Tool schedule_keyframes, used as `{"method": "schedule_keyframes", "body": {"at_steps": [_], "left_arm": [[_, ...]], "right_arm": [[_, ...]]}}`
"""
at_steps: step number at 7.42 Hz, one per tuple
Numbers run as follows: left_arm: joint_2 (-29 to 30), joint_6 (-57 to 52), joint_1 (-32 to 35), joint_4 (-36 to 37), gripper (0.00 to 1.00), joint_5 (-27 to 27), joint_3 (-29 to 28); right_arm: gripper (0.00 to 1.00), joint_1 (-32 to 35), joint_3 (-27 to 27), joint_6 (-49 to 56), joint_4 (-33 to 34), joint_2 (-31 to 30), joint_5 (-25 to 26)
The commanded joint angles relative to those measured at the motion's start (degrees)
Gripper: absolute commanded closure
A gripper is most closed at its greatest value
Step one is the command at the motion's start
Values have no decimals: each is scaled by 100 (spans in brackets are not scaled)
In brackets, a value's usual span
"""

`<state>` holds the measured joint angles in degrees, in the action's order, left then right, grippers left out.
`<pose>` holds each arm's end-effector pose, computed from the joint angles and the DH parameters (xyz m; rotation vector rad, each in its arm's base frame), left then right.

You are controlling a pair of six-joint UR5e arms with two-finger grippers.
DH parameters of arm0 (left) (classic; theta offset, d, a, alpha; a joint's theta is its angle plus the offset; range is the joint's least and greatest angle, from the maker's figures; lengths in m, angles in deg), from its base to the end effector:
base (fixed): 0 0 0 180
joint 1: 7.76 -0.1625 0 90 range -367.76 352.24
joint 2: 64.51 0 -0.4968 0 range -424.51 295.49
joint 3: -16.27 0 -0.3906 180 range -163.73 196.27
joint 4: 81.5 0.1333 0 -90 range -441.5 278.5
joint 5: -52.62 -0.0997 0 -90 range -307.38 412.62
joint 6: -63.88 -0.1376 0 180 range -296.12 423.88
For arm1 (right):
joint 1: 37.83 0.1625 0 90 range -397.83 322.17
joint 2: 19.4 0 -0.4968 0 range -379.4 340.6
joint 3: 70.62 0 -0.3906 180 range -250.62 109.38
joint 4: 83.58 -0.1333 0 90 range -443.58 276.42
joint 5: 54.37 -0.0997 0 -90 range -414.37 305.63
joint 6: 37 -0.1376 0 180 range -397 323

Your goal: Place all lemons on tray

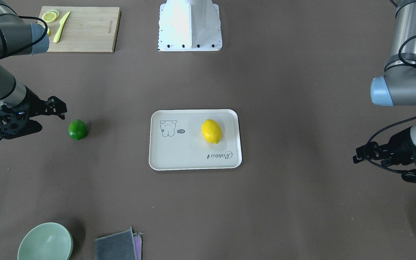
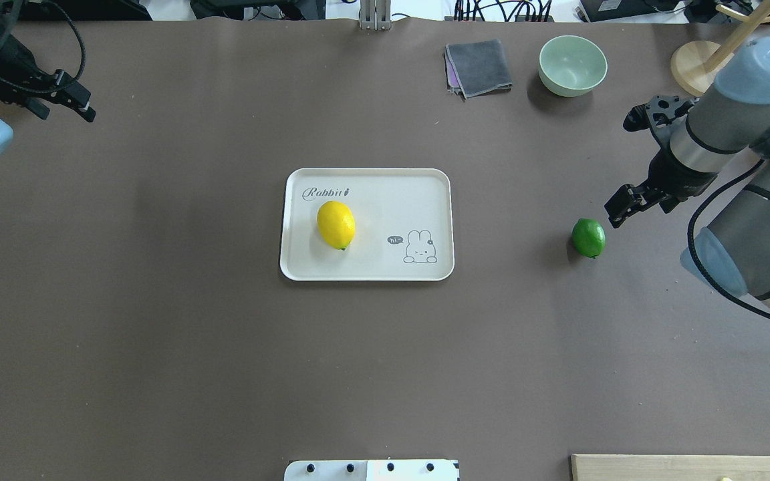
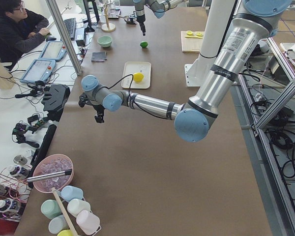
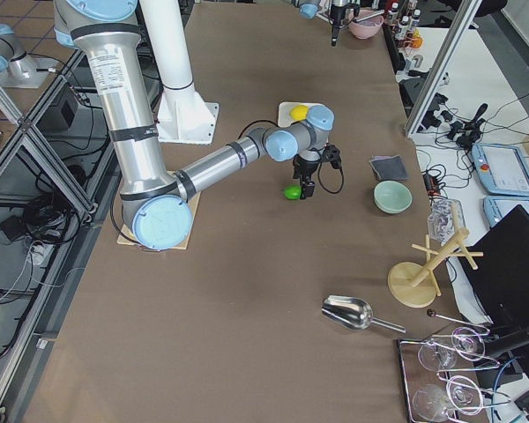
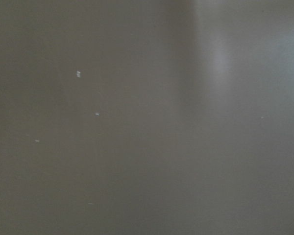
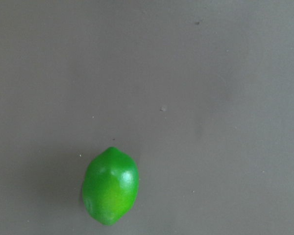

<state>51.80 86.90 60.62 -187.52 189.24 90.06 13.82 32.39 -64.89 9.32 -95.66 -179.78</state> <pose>0.2402 -0.6964 0.5803 0.0945 0.9024 0.1627 -0.3323 -0.5064 0.5315 0.0047 -0.7326 -0.3030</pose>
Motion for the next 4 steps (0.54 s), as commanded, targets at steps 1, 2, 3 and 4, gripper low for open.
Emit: {"method": "schedule_keyframes", "body": {"at_steps": [1,2,3,4], "left_arm": [[-29,-272,26,90,2,-118,-58],[-29,-263,26,90,2,-118,-58],[-29,-254,26,90,2,-118,-58],[-29,-254,26,82,2,-118,-84]], "right_arm": [[0,-470,-61,-592,0,111,243],[0,-611,-157,-795,0,190,375],[0,-699,-306,-806,-26,234,402],[0,-744,-490,-815,-270,252,446]]}}
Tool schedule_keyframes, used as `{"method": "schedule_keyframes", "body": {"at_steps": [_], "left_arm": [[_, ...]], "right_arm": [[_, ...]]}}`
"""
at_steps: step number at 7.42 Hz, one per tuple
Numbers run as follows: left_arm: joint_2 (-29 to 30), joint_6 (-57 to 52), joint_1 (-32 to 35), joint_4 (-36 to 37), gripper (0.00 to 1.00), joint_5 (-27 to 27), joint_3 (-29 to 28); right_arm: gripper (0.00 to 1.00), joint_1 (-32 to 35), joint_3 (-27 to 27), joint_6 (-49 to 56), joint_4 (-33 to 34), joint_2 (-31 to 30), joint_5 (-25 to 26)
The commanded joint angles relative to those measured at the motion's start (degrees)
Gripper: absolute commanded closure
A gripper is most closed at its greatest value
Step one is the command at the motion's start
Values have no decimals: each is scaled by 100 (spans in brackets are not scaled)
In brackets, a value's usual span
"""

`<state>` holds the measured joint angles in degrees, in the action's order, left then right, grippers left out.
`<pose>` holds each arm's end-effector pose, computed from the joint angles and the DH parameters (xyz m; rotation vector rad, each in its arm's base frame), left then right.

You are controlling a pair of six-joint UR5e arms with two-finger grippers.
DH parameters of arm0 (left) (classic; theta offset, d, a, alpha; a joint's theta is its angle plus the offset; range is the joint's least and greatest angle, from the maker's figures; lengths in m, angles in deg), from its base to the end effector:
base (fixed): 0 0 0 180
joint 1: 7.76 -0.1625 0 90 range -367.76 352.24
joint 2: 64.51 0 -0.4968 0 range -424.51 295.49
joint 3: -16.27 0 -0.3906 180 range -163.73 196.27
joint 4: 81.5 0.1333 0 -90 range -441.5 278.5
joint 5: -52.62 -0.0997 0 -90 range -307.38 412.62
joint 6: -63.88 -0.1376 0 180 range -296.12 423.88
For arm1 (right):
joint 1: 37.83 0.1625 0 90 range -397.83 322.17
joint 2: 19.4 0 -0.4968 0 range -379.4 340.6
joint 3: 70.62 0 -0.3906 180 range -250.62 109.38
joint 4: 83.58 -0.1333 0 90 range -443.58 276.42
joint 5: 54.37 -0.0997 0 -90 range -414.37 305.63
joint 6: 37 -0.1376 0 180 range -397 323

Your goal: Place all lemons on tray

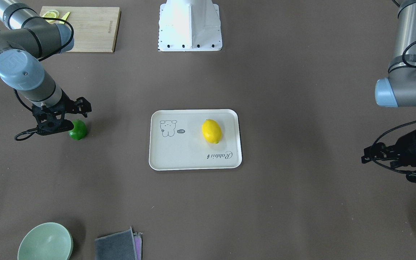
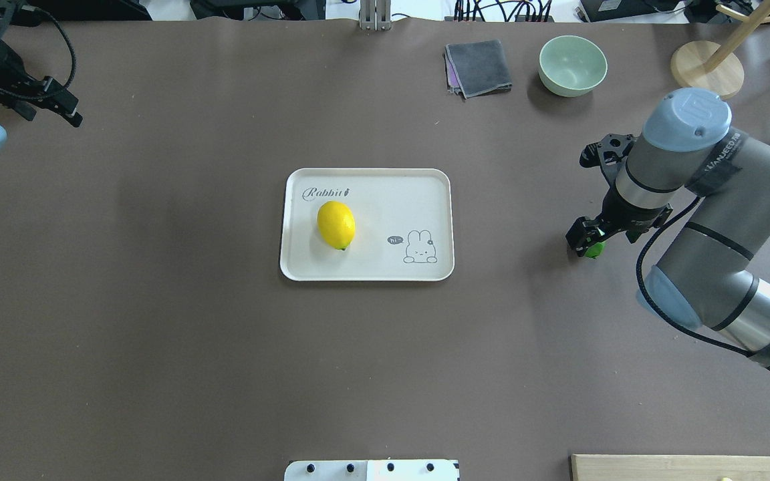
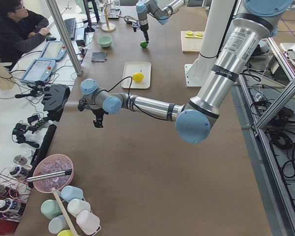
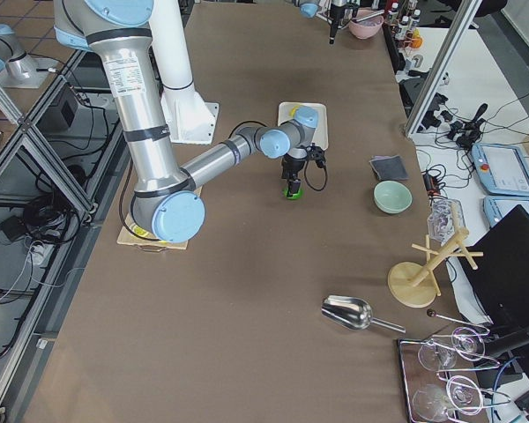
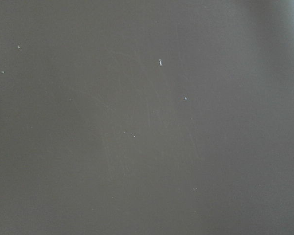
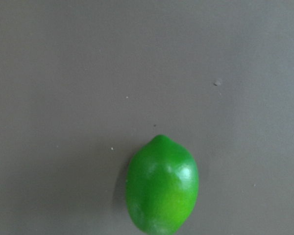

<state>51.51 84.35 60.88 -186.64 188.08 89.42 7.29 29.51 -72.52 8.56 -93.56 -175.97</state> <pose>0.2346 -0.6965 0.5936 0.0963 0.8733 0.1828 -0.3979 -0.4863 0.5363 -0.0414 -0.6785 -0.2717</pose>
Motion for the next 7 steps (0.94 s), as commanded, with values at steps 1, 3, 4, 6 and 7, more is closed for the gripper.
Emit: {"method": "schedule_keyframes", "body": {"at_steps": [1,3,4,6,7], "left_arm": [[-1,1,0,-6,2,-2,-29],[-9,10,0,-15,2,-2,-29],[-9,10,0,-15,2,-2,-29],[-9,10,0,-15,2,-2,-29],[-18,19,0,-23,2,-2,-29]], "right_arm": [[0,-109,-318,-52,-309,41,84],[10,-127,-476,-52,-311,154,84],[23,-127,-590,-52,-311,260,75],[73,-92,-591,-60,-302,287,75],[100,4,-565,-60,-302,374,6]]}}
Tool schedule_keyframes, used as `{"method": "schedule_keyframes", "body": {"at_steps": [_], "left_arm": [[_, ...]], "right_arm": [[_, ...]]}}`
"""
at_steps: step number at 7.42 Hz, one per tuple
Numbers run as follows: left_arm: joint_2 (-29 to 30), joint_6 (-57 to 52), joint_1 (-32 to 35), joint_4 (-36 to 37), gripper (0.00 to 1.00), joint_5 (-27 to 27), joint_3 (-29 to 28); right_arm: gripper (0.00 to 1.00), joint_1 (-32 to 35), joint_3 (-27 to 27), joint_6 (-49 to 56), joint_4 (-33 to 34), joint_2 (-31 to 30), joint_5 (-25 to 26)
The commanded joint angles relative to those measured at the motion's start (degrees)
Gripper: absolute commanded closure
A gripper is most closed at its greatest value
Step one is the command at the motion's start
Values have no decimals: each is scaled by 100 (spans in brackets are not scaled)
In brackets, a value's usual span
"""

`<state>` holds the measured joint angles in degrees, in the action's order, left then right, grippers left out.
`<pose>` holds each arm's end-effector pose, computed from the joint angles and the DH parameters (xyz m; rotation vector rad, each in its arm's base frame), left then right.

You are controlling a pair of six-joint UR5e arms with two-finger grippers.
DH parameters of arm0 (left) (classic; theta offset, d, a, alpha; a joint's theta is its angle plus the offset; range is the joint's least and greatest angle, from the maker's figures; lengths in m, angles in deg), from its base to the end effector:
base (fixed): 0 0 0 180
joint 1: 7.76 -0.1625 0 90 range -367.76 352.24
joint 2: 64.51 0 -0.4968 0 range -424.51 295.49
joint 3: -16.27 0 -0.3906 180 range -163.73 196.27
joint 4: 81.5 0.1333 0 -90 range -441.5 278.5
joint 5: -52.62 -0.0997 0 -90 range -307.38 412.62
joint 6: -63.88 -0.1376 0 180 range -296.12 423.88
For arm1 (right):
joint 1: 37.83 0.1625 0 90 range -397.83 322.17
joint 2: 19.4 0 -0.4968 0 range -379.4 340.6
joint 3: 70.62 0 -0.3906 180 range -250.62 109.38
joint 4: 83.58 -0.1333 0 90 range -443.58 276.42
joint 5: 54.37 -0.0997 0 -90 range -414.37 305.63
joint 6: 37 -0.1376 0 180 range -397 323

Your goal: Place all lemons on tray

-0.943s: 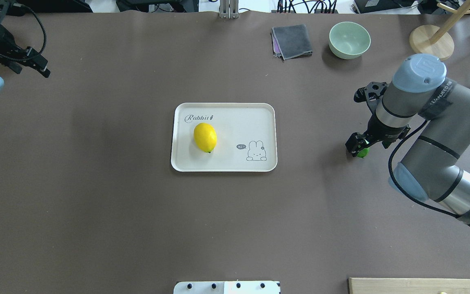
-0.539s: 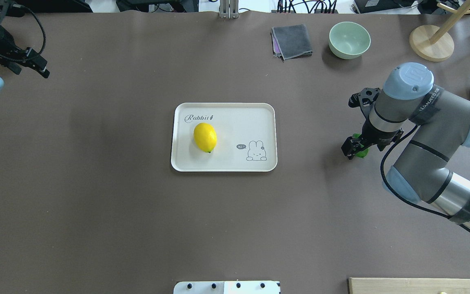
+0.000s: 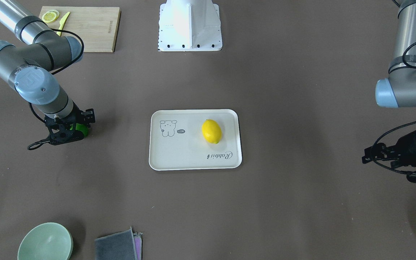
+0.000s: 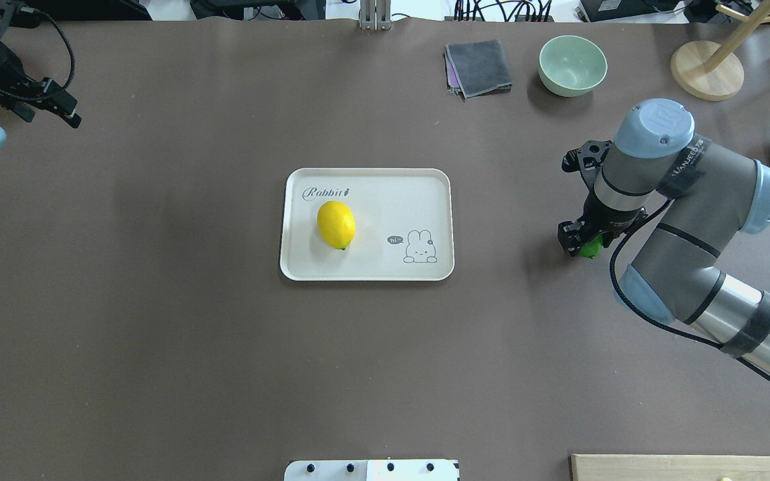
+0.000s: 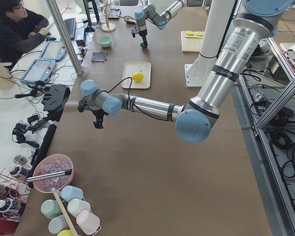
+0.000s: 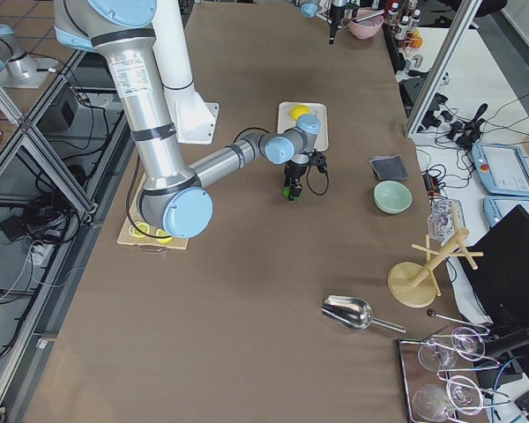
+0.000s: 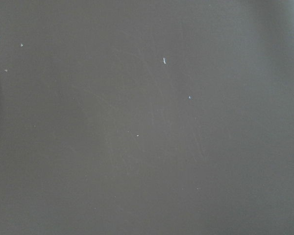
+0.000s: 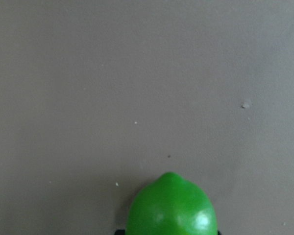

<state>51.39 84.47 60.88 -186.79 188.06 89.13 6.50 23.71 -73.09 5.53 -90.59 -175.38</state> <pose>0.2343 -0.6959 0.5974 0.0915 0.8718 0.1790 -0.4274 -0.5048 0.5464 -0.0398 -0.6727 -0.2743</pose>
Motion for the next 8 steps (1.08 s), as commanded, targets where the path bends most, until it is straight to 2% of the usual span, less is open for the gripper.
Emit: {"method": "schedule_keyframes", "body": {"at_steps": [1,2,5,8], "left_arm": [[3,24,0,-9,2,0,0],[3,24,0,-9,2,0,0],[-58,24,0,-17,2,9,9],[-76,59,0,-35,2,17,26]], "right_arm": [[100,162,50,-21,36,149,-185],[100,206,51,-247,54,315,-439],[100,-90,-167,-1633,37,1227,-442],[100,-425,-1326,-2295,10,2527,-328]]}}
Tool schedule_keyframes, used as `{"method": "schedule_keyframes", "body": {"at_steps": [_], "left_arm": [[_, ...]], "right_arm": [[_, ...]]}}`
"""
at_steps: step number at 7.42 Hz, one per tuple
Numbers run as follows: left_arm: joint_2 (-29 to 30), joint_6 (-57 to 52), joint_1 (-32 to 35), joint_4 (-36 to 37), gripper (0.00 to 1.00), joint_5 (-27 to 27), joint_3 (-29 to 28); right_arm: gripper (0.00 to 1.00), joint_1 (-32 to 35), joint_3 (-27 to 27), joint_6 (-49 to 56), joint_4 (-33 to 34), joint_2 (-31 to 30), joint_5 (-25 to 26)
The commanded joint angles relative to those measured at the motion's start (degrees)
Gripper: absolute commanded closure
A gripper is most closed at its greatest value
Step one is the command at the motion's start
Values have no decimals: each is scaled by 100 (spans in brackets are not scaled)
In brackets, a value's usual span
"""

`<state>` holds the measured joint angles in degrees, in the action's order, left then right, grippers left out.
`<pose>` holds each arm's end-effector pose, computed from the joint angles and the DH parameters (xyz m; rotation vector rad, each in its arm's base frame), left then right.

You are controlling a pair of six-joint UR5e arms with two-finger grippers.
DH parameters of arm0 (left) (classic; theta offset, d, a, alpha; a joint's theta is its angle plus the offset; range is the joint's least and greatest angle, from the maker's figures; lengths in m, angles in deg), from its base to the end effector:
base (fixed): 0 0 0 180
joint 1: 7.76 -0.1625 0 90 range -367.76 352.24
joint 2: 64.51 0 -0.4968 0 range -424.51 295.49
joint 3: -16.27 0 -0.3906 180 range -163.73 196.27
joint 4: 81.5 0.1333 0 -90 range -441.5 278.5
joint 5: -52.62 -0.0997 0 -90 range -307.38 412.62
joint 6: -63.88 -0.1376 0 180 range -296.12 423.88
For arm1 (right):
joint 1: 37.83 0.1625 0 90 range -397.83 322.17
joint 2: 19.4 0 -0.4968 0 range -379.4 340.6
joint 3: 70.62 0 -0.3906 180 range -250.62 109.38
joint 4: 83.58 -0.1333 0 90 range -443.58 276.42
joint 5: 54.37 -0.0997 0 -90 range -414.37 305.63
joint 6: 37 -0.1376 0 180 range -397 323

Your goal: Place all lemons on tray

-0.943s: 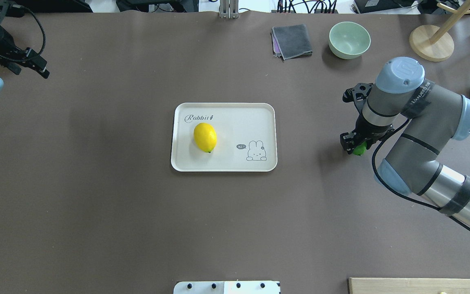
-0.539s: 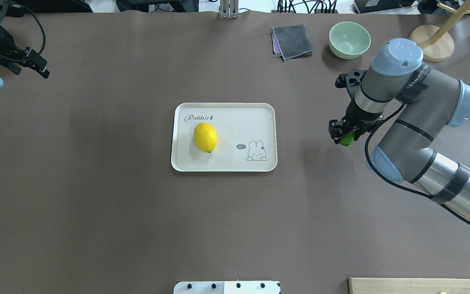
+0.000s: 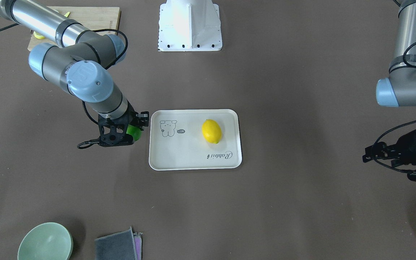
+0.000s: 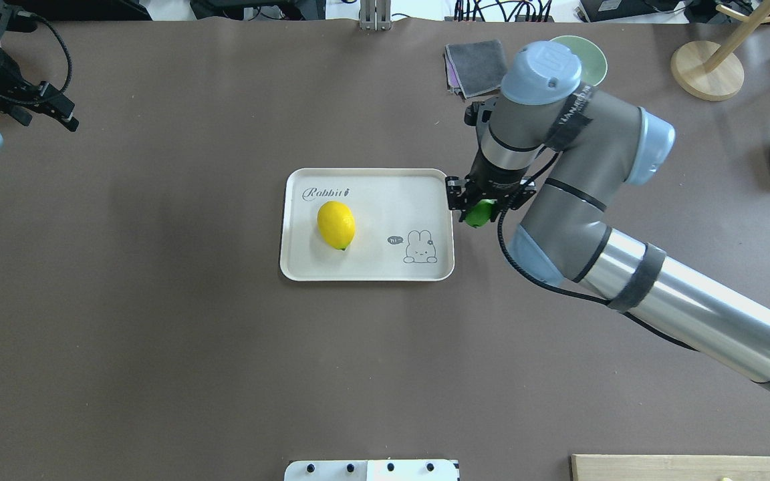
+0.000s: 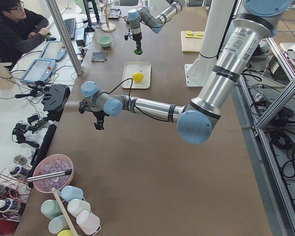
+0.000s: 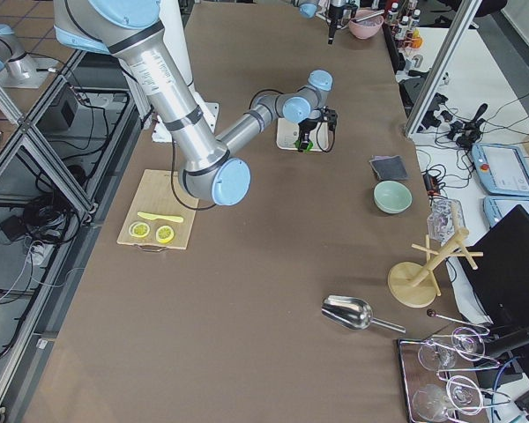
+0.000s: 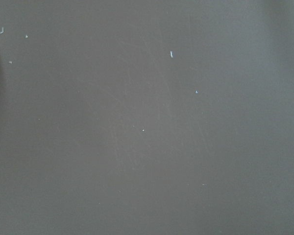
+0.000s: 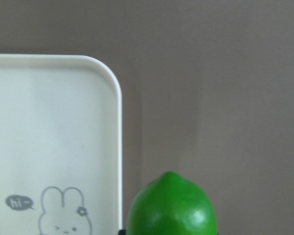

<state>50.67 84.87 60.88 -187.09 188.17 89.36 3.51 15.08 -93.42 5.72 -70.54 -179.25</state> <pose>0.2325 -0.6908 0.6037 0.0846 0.8728 0.1715 -0.5495 -0.5562 0.3624 -0.1050 -0.8303 -0.0598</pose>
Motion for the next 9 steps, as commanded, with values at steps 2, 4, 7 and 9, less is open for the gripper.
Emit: {"method": "schedule_keyframes", "body": {"at_steps": [2,4,7,9], "left_arm": [[-14,11,0,-5,2,16,4],[-14,11,-9,4,2,16,-5],[-14,11,0,4,2,25,4],[-5,-50,9,4,2,33,4]], "right_arm": [[25,-214,-685,-282,-183,675,156],[0,-249,-739,-666,-299,667,359],[0,-136,-747,-643,-299,605,324],[0,407,-739,-355,-247,510,-147]]}}
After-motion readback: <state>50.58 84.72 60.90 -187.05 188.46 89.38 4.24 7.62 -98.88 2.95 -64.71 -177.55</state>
